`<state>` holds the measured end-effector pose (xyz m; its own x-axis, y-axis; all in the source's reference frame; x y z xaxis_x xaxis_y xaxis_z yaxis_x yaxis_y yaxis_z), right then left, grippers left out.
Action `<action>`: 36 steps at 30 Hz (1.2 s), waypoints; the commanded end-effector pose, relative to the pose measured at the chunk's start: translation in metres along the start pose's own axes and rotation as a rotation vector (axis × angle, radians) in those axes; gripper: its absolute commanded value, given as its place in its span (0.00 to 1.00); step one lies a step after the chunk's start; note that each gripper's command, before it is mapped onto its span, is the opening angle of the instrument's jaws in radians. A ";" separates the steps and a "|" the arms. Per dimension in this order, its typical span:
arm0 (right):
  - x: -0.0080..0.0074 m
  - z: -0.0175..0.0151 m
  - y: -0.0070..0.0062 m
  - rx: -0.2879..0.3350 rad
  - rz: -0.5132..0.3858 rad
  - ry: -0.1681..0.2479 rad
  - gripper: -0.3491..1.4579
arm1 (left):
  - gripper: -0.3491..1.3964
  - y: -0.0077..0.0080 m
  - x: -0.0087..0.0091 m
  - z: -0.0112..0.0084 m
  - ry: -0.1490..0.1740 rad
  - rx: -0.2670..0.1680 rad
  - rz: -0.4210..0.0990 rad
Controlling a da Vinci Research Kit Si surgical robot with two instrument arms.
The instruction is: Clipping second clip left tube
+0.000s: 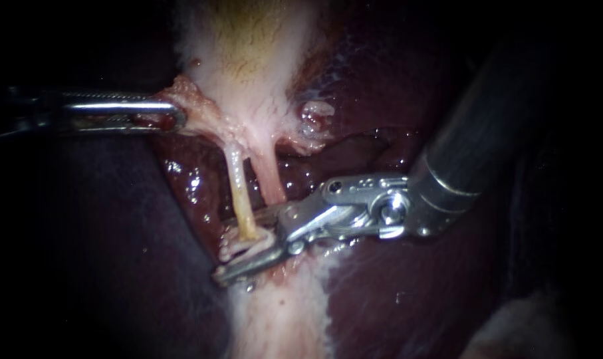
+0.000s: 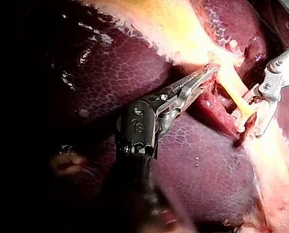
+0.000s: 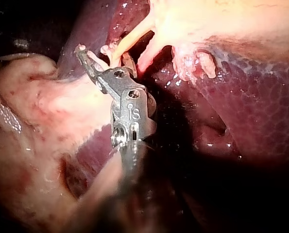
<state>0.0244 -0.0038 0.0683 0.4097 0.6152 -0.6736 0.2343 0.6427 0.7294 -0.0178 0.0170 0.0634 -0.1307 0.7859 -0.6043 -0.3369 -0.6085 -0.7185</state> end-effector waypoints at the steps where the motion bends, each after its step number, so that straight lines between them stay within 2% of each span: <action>1: 0.0002 0.0000 -0.0003 0.005 -0.002 0.007 0.47 | 0.00 0.0000 0.0000 0.0000 0.000 -0.001 0.000; 7: 0.0016 0.0003 -0.0025 0.037 -0.009 0.043 0.47 | 0.00 -0.0002 -0.0001 0.0000 0.000 -0.001 0.000; 13: 0.0022 0.0011 -0.0047 0.081 -0.022 0.044 0.46 | 0.00 -0.0003 -0.0001 0.0000 0.000 -0.002 0.000; 17: 0.0024 0.0014 -0.0056 0.107 -0.031 0.038 0.46 | 0.00 -0.0003 -0.0001 0.0000 0.000 -0.002 0.000; 21: 0.0024 0.0014 -0.0058 0.132 -0.033 0.029 0.46 | 0.00 -0.0004 -0.0001 0.0000 0.000 -0.002 0.000; 26: 0.0022 0.0010 -0.0054 0.137 -0.034 0.027 0.42 | 0.00 -0.0004 -0.0001 0.0000 0.000 -0.002 0.000; 30: 0.0019 0.0005 -0.0049 0.138 -0.035 0.027 0.31 | 0.00 -0.0005 -0.0001 0.0000 0.000 -0.003 0.000; 36: 0.0016 0.0001 -0.0042 0.127 -0.034 0.031 0.20 | 0.00 -0.0007 -0.0001 0.0000 -0.001 -0.003 0.000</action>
<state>0.0241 -0.0055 0.0642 0.3731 0.6088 -0.7001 0.3580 0.6016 0.7140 -0.0175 0.0173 0.0640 -0.1314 0.7856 -0.6046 -0.3344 -0.6093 -0.7190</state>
